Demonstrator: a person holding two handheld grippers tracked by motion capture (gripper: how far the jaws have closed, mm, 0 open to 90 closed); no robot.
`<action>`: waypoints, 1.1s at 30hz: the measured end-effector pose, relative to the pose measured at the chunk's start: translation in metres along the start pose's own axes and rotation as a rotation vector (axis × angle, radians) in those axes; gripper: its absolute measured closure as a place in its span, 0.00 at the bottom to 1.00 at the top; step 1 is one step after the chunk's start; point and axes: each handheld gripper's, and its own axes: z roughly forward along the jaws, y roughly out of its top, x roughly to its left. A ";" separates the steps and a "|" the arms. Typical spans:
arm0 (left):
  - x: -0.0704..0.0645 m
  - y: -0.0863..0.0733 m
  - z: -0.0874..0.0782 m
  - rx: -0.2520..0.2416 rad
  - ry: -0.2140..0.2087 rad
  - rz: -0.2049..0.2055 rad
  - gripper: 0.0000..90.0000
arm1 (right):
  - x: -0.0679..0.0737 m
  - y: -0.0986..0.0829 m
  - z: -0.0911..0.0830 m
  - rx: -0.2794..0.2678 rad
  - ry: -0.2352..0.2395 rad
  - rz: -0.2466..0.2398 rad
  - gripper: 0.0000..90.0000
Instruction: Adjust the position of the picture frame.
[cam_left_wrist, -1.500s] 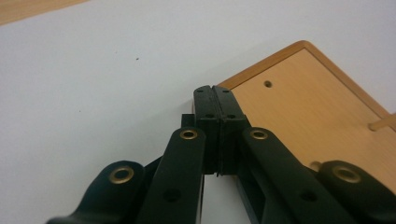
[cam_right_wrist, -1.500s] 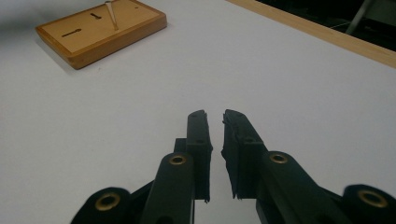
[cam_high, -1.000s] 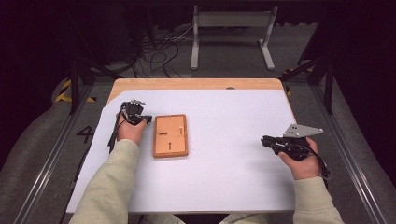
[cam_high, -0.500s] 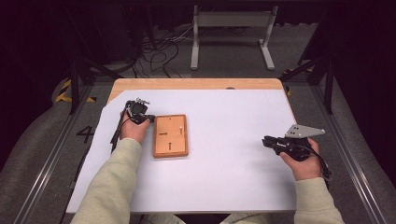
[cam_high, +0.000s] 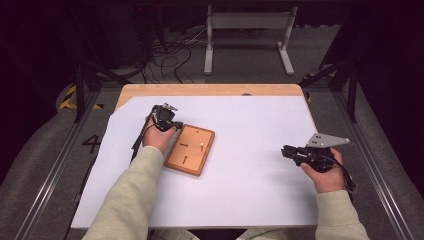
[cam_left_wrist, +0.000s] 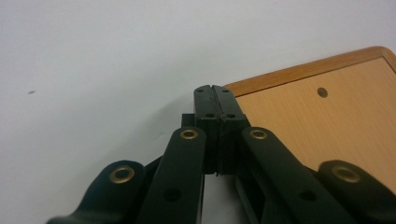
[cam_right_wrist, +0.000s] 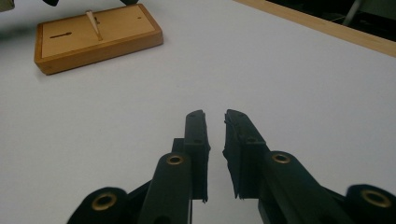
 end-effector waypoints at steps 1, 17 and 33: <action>-0.004 0.002 0.002 0.004 -0.007 0.012 1.00 | 0.000 0.000 0.000 -0.001 0.000 0.000 0.88; -0.058 0.017 0.018 0.062 -0.168 0.161 1.00 | 0.001 0.001 -0.001 -0.004 -0.001 0.002 0.87; -0.104 0.018 0.025 0.140 -0.349 0.293 1.00 | 0.001 0.001 0.002 0.005 0.008 0.003 0.87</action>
